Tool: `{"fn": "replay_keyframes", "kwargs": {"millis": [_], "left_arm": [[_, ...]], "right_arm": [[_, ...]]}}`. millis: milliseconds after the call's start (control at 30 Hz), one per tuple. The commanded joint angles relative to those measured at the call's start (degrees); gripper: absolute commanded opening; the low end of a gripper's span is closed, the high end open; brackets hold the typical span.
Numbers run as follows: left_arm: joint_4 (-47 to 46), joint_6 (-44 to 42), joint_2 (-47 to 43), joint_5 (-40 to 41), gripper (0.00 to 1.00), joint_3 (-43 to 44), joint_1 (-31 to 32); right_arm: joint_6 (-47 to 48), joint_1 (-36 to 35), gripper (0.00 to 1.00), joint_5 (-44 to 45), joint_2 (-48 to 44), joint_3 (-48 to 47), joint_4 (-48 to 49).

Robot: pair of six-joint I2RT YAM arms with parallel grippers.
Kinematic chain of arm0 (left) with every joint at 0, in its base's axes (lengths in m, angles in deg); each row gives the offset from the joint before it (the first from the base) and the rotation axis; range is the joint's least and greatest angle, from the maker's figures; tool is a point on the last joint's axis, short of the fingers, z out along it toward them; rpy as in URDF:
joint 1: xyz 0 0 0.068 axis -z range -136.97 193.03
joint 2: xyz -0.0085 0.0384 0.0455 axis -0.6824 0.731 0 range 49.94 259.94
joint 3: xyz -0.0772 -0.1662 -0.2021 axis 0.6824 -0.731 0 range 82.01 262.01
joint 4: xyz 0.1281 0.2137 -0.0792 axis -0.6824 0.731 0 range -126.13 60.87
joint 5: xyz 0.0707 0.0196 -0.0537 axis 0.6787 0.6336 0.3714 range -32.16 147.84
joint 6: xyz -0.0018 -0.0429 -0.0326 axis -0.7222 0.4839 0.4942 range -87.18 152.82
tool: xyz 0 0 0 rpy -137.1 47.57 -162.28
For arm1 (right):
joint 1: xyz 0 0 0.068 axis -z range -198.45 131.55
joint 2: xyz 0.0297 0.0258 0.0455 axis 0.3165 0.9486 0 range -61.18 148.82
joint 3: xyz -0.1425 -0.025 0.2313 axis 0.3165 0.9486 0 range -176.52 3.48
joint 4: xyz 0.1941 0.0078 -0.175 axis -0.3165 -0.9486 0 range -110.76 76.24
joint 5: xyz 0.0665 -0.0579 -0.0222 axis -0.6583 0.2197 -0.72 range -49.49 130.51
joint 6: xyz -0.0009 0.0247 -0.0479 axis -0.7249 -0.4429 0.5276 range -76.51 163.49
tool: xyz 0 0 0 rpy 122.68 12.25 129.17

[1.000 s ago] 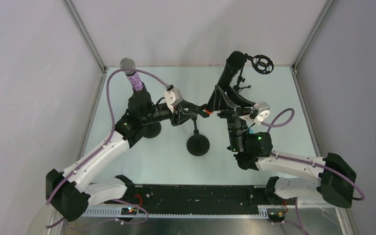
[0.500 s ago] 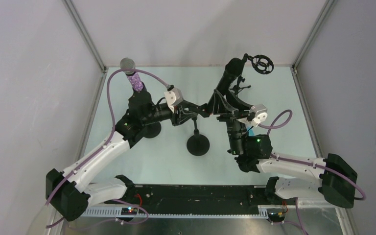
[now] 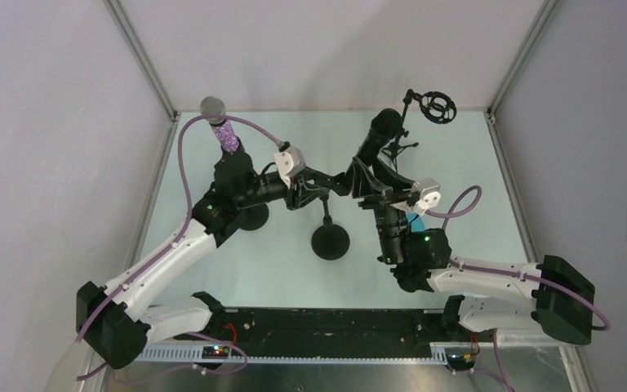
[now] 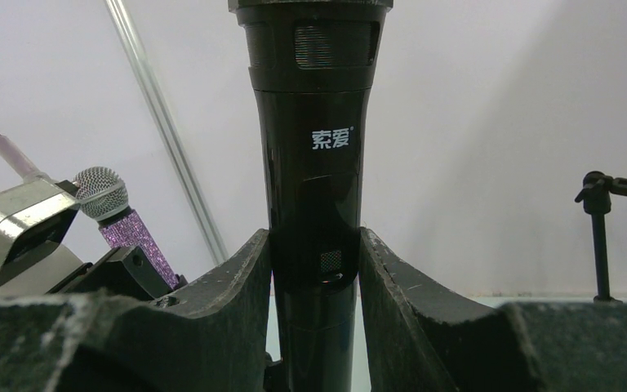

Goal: Attach the microphones to the stand

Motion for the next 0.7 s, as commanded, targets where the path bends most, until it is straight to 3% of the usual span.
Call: {"fn": "replay_keyframes", "kwargs": {"millis": [0,667], "left_arm": [[-0.6,-0.7,0.1,2.4,0.00,0.2,0.0],[-0.9,-1.1,-0.1,2.3,0.00,0.3,0.1]], "right_arm": [[-2.5,-2.0,0.00,0.7,1.8,0.7,-0.4],[-5.0,-4.9,0.00,5.6,2.9,2.4,-0.8]]}}
